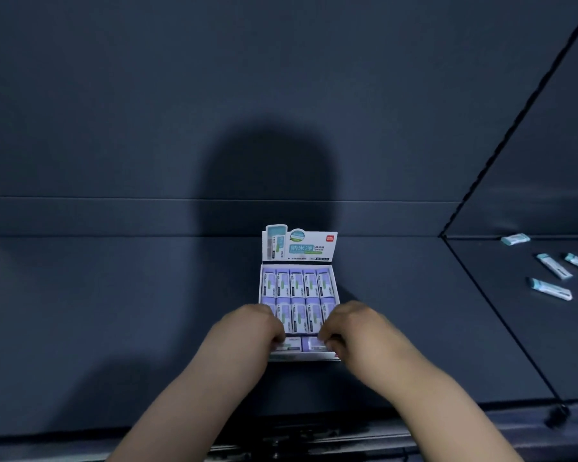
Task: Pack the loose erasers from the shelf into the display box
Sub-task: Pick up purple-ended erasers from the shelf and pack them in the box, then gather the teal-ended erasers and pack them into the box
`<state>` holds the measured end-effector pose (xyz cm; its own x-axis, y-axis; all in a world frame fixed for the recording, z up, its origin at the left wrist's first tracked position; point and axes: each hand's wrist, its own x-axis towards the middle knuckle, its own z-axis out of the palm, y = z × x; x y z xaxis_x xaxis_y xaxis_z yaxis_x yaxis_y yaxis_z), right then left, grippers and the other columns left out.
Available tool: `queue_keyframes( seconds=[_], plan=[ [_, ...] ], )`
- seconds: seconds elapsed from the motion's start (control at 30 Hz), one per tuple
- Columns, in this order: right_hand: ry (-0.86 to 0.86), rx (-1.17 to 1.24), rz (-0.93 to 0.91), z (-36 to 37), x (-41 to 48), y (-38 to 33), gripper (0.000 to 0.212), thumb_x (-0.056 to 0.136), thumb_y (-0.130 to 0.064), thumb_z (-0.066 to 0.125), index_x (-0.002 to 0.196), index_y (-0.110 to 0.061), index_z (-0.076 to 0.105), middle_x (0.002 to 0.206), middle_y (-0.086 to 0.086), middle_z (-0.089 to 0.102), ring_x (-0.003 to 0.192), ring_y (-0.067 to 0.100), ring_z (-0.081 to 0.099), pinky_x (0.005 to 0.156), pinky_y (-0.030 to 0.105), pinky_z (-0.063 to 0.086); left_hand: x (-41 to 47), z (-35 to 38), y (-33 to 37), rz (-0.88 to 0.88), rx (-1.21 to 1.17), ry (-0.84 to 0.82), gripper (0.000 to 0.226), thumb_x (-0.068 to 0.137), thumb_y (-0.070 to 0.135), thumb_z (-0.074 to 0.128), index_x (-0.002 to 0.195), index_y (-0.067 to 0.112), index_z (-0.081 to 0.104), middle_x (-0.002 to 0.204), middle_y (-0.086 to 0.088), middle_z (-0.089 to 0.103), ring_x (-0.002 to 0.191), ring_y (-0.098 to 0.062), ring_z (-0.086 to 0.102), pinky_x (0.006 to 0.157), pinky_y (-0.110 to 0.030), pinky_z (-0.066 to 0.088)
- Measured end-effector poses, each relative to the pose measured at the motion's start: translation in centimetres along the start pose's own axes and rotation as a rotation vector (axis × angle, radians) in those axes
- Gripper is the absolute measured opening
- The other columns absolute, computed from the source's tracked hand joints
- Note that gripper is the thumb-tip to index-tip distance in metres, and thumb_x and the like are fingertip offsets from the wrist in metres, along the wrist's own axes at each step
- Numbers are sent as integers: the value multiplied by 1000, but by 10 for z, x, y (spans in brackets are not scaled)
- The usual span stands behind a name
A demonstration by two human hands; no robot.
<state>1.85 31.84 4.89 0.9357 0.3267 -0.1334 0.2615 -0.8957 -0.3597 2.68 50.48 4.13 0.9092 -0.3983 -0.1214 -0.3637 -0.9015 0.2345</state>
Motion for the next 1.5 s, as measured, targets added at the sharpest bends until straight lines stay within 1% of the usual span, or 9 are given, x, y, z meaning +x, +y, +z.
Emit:
queue_keyframes(
  seconds=[0.23,0.37,0.6,0.67,0.77,0.87,1.1,1.37,1.5],
  plan=[
    [-49,-19,-22,-1,9,-1,17,85,-20,58,99,-22,69,108,-1,61,106,16,51,89,27,42,10,-10,5,-5,19,-103,23,90,32,57,109,21,65,115,2,53,107,-17,52,89,-27,45],
    [34,-7,-37,3,7,1,11,84,-24,59,91,-22,68,100,-4,61,101,14,50,83,25,42,7,-6,6,-10,13,-3,18,89,32,58,102,20,64,109,3,54,101,-16,52,85,-31,46],
    [224,172,-32,8,-3,9,4,80,-21,67,84,-22,68,86,-13,56,78,4,52,74,26,47,1,-1,1,70,-79,122,24,92,38,52,104,22,65,106,6,55,102,-10,49,82,-22,40],
    [276,172,-15,6,-5,12,9,79,-25,70,87,-23,69,90,-13,58,84,6,55,79,27,48,1,-1,4,124,-39,217,26,91,42,50,99,25,68,98,8,59,96,-11,53,78,-24,40],
    [300,102,3,2,-9,16,29,80,-34,68,107,-22,66,110,-10,59,106,10,52,93,23,41,8,4,13,184,36,285,23,76,42,57,78,25,72,79,9,65,74,-14,63,63,-27,49],
    [244,14,22,-2,-14,22,46,85,-43,59,127,-27,53,134,-9,47,125,12,39,104,23,30,16,12,27,228,85,319,29,63,41,79,84,23,72,84,6,68,75,-16,66,63,-28,52],
    [214,-78,54,-20,-58,69,53,88,-48,51,136,-29,42,144,-7,36,133,13,30,111,26,25,23,22,90,252,143,328,43,62,38,81,98,17,71,85,2,69,77,-21,66,67,-30,53],
    [216,-138,82,-59,-150,180,57,88,-50,49,139,-26,38,144,-8,36,133,10,30,108,20,25,30,56,223,119,245,301,40,56,50,79,83,20,74,75,3,68,69,-19,65,61,-30,52],
    [200,-147,151,-70,-197,237,63,88,-53,47,143,-27,30,149,-8,28,138,7,22,109,17,17,38,79,297,155,210,287,50,72,52,67,109,18,69,97,1,70,91,-21,64,83,-34,50]
  ],
)
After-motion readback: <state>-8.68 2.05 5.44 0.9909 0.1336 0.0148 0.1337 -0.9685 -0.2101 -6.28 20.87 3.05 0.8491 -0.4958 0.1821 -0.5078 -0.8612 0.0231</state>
